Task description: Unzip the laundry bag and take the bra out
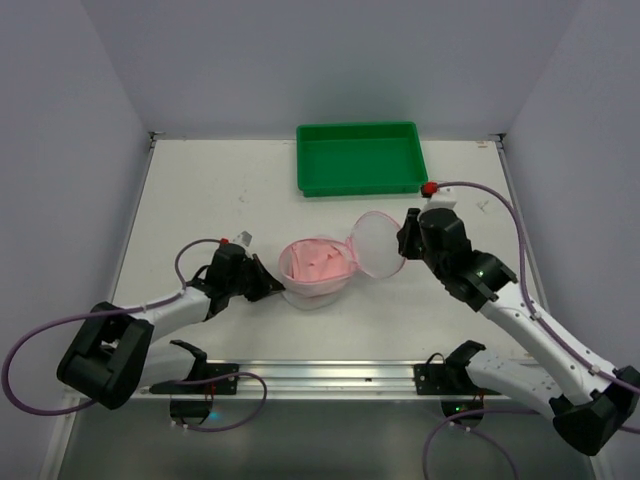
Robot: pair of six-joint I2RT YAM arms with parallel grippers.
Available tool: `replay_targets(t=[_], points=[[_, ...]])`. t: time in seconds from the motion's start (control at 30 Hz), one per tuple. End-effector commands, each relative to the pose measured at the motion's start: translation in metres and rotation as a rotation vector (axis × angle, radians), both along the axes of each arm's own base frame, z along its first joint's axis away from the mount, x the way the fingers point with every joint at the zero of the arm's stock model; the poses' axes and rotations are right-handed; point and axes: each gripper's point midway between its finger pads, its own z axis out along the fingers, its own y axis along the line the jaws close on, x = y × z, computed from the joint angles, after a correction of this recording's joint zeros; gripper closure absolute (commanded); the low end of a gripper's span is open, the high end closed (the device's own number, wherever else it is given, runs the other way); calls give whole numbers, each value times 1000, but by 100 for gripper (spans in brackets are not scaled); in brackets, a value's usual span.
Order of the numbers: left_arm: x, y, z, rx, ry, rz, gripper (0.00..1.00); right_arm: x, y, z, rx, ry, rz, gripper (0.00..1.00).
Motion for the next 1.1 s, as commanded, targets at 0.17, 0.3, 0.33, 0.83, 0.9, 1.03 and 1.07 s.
replay_targets(t=[0.17,0.3,0.33,0.83,0.9,1.03,1.07], points=[[7,7,10,63,-99,-27,100,-25,-4,44,85,-49,83,43],[10,6,21,49,-124,-23,100,-22,36,54,138,-52,190,30],[10,6,24,49,-129,-20,100,-27,52,53,141,-42,231,30],[9,20,44,78,-179,48,100,-21,212,-15,79,99,322,24],[8,20,45,75,-179,47,100,-16,211,-25,58,103,279,25],[8,19,44,74,-177,43,100,-9,206,-44,32,109,224,27],[7,19,43,75,-176,43,100,-7,206,-48,21,111,216,28]])
